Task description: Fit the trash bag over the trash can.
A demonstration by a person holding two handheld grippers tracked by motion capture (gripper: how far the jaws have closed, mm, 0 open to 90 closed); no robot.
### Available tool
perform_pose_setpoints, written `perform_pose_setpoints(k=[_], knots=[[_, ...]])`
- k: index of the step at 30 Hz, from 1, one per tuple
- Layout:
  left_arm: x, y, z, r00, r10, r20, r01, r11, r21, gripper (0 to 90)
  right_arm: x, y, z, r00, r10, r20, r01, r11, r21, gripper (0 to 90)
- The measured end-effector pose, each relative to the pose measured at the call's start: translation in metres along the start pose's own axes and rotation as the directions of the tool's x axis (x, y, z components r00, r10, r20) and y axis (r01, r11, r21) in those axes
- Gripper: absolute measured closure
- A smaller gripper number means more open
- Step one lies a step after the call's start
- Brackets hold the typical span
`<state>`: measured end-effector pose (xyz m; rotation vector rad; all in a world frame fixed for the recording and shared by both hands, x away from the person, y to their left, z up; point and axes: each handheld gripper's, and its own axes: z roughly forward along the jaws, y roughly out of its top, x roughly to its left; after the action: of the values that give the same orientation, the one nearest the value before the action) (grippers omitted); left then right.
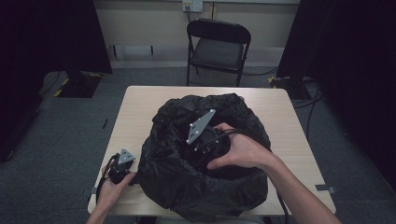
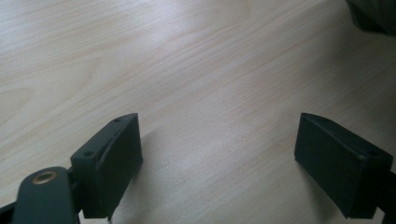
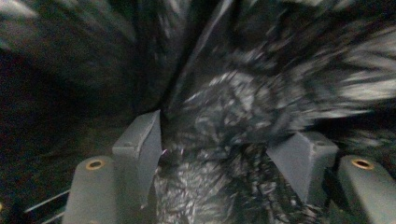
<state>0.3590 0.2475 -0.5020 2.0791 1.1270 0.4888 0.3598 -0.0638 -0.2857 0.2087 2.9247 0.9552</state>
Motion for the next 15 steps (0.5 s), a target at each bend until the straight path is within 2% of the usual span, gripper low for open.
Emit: perform_pose_setpoints(k=[4,8,12,15], knots=[[0.0,0.0,0.0,1.0,0.001,0.001,-0.001,1.0,0.0,14.4,-0.001,0.001,-0.015,0.9999,0.009,-0.006,-0.009,0.997,-0.082,34.6],[0.0,0.0,0.0,1.0,0.001,0.001,-0.001,1.0,0.001,14.4,0.0,-0.001,-0.024,0.9999,0.007,-0.011,-0.009,0.988,-0.155,34.6],[0.0,0.0,0.0,1.0,0.0,0.0,0.0,1.0,-0.001,14.4,0.006,-0.003,-0.031,1.0,-0.009,-0.001,0.008,0.983,-0.182,34.0],[0.0,0.0,0.0,1.0,0.0,0.0,0.0,1.0,-0.001,14.4,0.011,-0.004,-0.034,0.9999,-0.016,-0.002,0.015,0.985,-0.174,35.1]])
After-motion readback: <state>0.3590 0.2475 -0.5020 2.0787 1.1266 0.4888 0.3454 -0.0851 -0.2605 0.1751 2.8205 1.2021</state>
